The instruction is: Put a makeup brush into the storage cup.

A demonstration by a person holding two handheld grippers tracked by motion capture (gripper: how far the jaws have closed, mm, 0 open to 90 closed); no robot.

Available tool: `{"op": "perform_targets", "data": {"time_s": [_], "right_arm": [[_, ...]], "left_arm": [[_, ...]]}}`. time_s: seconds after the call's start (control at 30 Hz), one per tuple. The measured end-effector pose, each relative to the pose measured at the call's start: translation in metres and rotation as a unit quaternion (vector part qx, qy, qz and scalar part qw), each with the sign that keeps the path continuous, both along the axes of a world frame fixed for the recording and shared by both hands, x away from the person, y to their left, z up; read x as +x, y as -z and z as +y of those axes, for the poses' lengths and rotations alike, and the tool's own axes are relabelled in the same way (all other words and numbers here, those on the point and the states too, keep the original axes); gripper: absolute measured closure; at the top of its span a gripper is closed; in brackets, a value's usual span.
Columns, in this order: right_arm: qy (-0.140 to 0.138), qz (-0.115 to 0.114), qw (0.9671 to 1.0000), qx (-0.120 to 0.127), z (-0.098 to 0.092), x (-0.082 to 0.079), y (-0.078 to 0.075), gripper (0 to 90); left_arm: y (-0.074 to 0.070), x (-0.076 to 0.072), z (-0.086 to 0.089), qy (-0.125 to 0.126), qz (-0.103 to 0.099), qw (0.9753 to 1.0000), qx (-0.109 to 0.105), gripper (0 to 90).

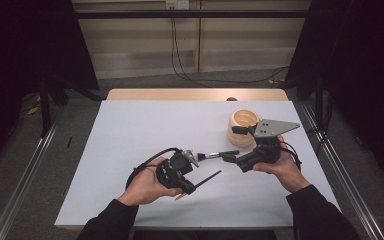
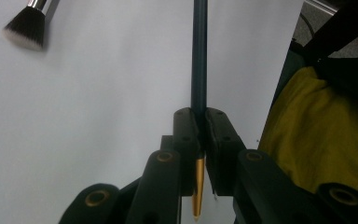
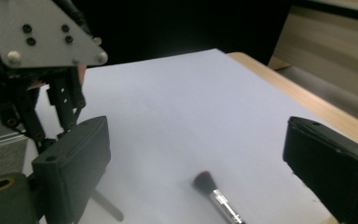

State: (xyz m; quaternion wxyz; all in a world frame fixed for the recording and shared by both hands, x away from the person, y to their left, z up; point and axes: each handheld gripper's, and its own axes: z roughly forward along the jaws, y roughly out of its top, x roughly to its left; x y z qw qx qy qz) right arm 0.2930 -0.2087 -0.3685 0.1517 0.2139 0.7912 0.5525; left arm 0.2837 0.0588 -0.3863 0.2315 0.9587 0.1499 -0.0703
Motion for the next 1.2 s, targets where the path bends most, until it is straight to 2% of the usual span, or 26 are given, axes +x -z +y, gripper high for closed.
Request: {"op": "perform_targets", "data": {"time_s": [0.13,0.2,0.27,0.3,0.37,0.43,0.47,0.53,0.57,0.6,0.63,0.7,0.73,0.77,0.8,0.83,0.87,0.9,0.93,0.97,1.0,1.07,1.1,1.13,1.17,1.2], "right_arm": [[-0.026,0.025,0.9991,-0.02,0.004,0.001,0.003,8.7],[-0.041,0.039,0.998,-0.029,0.006,0.003,0.005,9.4],[-0.051,0.043,0.9971,-0.038,0.006,0.004,0.006,14.7],[-0.057,0.045,0.9965,-0.04,0.007,0.005,0.007,15.4],[-0.065,0.053,0.9953,-0.048,0.008,0.005,0.008,16.3],[-0.071,0.059,0.9939,-0.061,0.01,0.005,0.009,17.6],[-0.08,0.08,0.9908,-0.075,0.013,0.004,0.01,18.8],[-0.079,0.084,0.9897,-0.085,0.014,0.004,0.011,18.9],[-0.086,0.089,0.9877,-0.096,0.015,0.003,0.012,21.2],[-0.093,0.097,0.9854,-0.104,0.017,0.002,0.012,23.7],[-0.1,0.102,0.9838,-0.109,0.018,0.001,0.012,25.2],[-0.111,0.1,0.9803,-0.129,0.02,-0.001,0.012,30.2],[-0.11,0.098,0.9803,-0.132,0.021,-0.002,0.011,31.1],[-0.111,0.101,0.9793,-0.135,0.022,-0.002,0.011,33.1],[-0.117,0.106,0.9781,-0.135,0.022,-0.003,0.01,35.1],[-0.12,0.114,0.977,-0.134,0.023,-0.003,0.009,36.6],[-0.123,0.117,0.9762,-0.135,0.023,-0.004,0.009,38.8],[-0.125,0.114,0.9763,-0.135,0.022,-0.004,0.008,39.0],[-0.131,0.116,0.9751,-0.136,0.022,-0.004,0.008,39.2],[-0.141,0.119,0.9725,-0.143,0.022,-0.004,0.008,40.2],[-0.146,0.12,0.9701,-0.152,0.023,-0.005,0.008,41.9],[-0.148,0.125,0.9648,-0.178,0.025,-0.006,0.007,42.4],[-0.159,0.129,0.9608,-0.188,0.026,-0.005,0.007,42.4],[-0.165,0.128,0.9581,-0.196,0.027,-0.005,0.006,42.5],[-0.162,0.129,0.9565,-0.205,0.028,-0.005,0.005,42.2],[-0.177,0.131,0.9517,-0.214,0.03,-0.004,0.004,42.0]], "left_arm": [[0.002,-0.003,-0.002,-0.011,0.005,0.9999,-0.005,83.7],[0.002,-0.002,-0.002,-0.003,0.0,1.0,0.005,83.7],[0.003,-0.003,-0.003,0.0,0.001,1.0,0.01,83.7],[0.004,-0.004,-0.004,-0.006,-0.001,1.0,0.007,83.7],[0.004,-0.003,-0.004,0.0,0.0,0.9999,0.014,83.7],[0.005,-0.002,-0.005,-0.009,0.004,0.9998,0.016,83.7],[0.006,-0.003,-0.005,-0.007,0.008,0.9998,0.018,83.7],[0.005,-0.004,-0.006,-0.004,0.004,0.9999,0.016,83.7],[0.005,-0.006,-0.007,-0.01,0.007,0.9998,0.018,83.7],[0.005,-0.005,-0.007,-0.001,0.005,0.9998,0.018,83.7],[0.005,-0.006,-0.008,-0.005,0.009,0.9997,0.02,83.7],[0.007,-0.007,-0.009,0.006,0.008,0.9997,0.022,83.7],[0.007,-0.006,-0.009,0.017,0.007,0.9995,0.028,83.7],[0.007,-0.008,-0.01,0.01,0.01,0.9996,0.026,83.7],[0.007,-0.007,-0.01,0.018,0.003,0.9995,0.028,83.7],[0.008,-0.007,-0.01,0.012,0.007,0.9997,0.022,83.7],[0.008,-0.006,-0.01,0.026,0.003,0.9992,0.029,83.7],[0.008,-0.007,-0.01,0.013,0.003,0.9995,0.028,83.7],[0.008,-0.006,-0.01,0.016,0.002,0.9995,0.027,83.7],[0.008,-0.006,-0.01,0.02,0.004,0.9993,0.031,83.7],[0.007,-0.006,-0.01,0.012,0.006,0.9996,0.026,83.7],[0.007,-0.007,-0.01,0.011,0.005,0.9995,0.028,83.7],[0.007,-0.006,-0.01,0.008,0.0,0.9996,0.028,83.7],[0.006,-0.007,-0.01,0.005,0.004,0.9997,0.023,83.7],[0.005,-0.006,-0.01,0.015,0.003,0.9996,0.026,83.7],[0.005,-0.007,-0.01,0.007,0.003,0.9997,0.025,83.7]]}}
